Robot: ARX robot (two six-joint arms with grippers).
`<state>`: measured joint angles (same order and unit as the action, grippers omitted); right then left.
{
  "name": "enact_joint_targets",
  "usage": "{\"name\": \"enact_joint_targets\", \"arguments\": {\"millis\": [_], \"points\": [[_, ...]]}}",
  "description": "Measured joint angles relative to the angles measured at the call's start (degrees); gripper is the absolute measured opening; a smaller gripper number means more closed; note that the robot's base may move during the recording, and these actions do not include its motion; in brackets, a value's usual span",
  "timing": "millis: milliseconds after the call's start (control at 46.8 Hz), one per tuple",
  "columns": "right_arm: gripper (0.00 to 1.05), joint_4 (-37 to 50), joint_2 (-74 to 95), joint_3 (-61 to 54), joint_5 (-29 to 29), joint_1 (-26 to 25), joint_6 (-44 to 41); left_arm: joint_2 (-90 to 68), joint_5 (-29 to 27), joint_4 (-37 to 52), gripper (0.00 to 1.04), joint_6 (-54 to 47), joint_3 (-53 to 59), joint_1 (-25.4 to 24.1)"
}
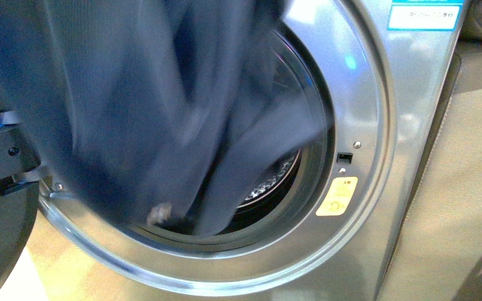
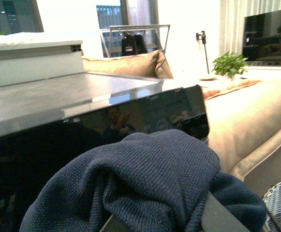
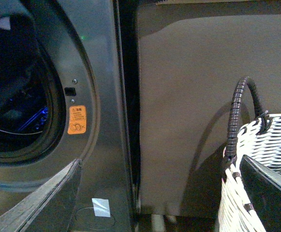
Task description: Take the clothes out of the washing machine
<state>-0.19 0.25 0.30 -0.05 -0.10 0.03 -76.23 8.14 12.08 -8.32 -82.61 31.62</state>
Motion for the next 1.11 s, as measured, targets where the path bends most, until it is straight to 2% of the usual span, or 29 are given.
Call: {"name": "enact_joint_targets", "arguments": {"millis": [256, 448, 598, 918, 939, 1046, 1067, 1110], "points": [[0.97, 0.0, 0.0, 0.0, -0.02, 0.0, 0.0, -7.28, -1.03, -5.55, 0.07, -0.66, -13.25, 6.99], [0.97, 0.0, 0.0, 0.0, 0.0, 0.0, -0.02, -16.61, -1.51, -14.08, 0.07, -2.34, -31.28, 12.98], [0.97, 0.0, 0.0, 0.0, 0.0, 0.0, 0.0, -19.3, -1.77, -17.09, 0.07, -2.47, -39.01, 13.94], [0.97, 0.0, 0.0, 0.0, 0.0, 0.0, 0.0, -19.58, -2.19, -17.25, 0.07, -2.49, -39.95, 13.84], [0.97, 0.24, 0.11, -0.02, -1.25, -0.26, 0.74, -19.67, -2.19, -17.29, 0.07, -2.51, -39.95, 13.81], [0.97, 12.46, 6.51, -0.04, -30.14, -11.78, 17.68, -19.67, -2.36, -17.31, 0.07, -2.67, -39.95, 13.77], [0.97, 13.75, 7.3, -0.02, -32.5, -12.92, 18.67, -19.67, -2.36, -17.31, 0.07, -2.67, -39.95, 13.77], [0.97, 20.0, 11.39, 0.17, -41.51, -18.05, 27.19, -19.67, -2.32, -17.31, 0.07, -2.69, -39.98, 13.77]]}}
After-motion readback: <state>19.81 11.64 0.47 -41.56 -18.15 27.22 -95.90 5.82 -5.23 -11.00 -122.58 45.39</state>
